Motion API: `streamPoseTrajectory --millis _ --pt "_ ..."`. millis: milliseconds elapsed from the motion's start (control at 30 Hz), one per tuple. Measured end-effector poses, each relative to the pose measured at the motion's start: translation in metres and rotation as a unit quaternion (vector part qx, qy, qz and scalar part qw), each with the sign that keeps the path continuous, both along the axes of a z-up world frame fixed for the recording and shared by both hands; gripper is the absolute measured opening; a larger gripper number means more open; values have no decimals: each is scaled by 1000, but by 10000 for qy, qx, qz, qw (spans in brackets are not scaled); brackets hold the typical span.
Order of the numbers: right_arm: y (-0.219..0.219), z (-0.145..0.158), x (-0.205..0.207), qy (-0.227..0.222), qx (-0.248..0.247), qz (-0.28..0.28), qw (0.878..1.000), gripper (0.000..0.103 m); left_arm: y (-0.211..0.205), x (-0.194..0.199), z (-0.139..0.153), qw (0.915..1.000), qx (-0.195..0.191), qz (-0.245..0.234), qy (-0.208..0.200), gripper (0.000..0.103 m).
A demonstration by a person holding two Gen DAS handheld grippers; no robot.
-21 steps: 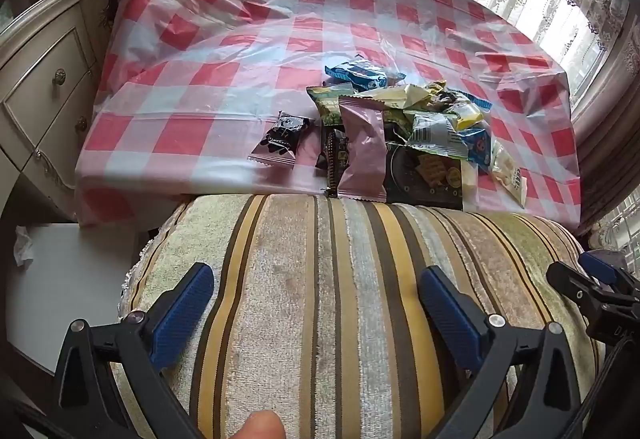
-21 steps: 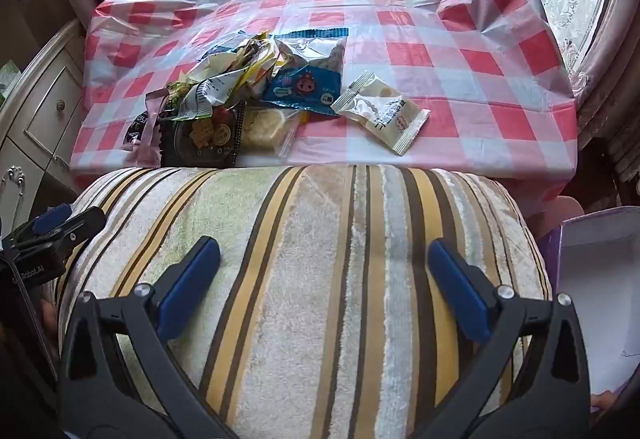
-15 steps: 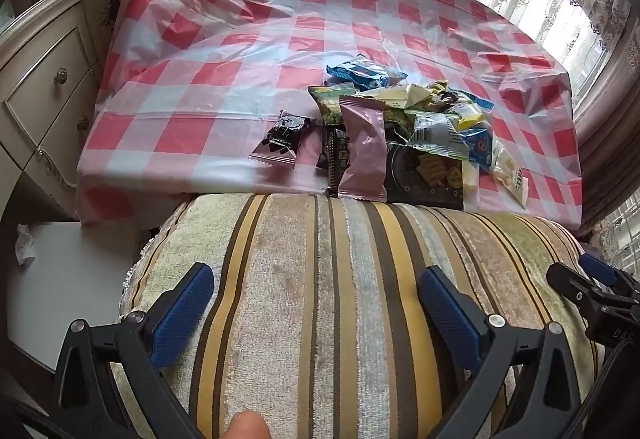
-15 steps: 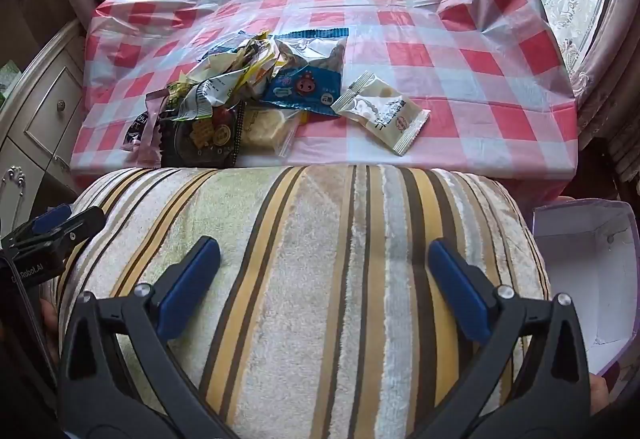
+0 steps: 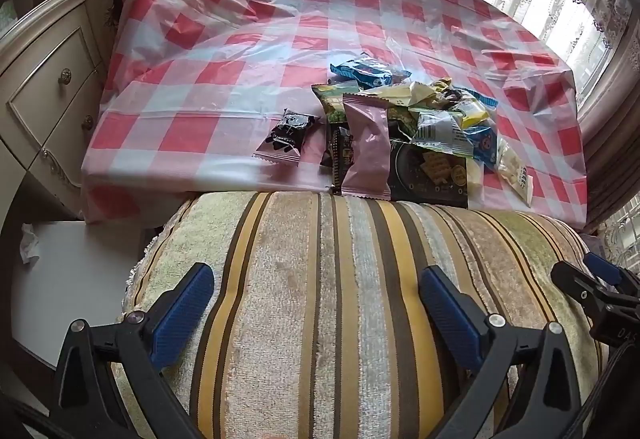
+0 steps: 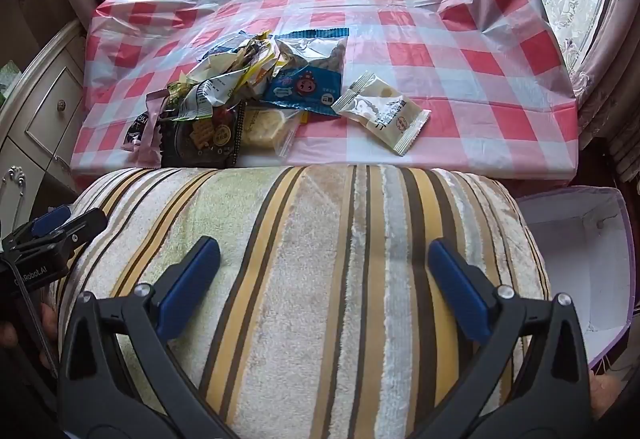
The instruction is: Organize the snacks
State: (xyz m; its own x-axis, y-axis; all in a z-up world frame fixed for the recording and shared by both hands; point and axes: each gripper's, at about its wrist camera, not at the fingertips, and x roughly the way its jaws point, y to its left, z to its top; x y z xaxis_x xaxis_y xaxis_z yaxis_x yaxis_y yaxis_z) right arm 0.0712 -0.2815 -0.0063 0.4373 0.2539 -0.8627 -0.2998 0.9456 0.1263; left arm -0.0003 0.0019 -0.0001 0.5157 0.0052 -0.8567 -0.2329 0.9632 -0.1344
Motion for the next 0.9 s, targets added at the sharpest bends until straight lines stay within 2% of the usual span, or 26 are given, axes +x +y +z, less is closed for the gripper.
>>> streamPoseTrajectory --millis 333,500,667,900 --pt "0 -1 1 -24 20 -8 10000 103 0 -2 -1 9998 -171 -10 30 103" --pt "0 -1 -2 -113 50 -34 9999 103 -5 -1 2 10000 -17 20 -11 103" --pt "0 -2 -3 -104 -7 -22 9999 103 -9 1 5 9999 -21 -103 -88 103" --pt "2 0 -2 -79 -77 -7 9999 103 -14 12 -1 9999 -7 -162 53 103"
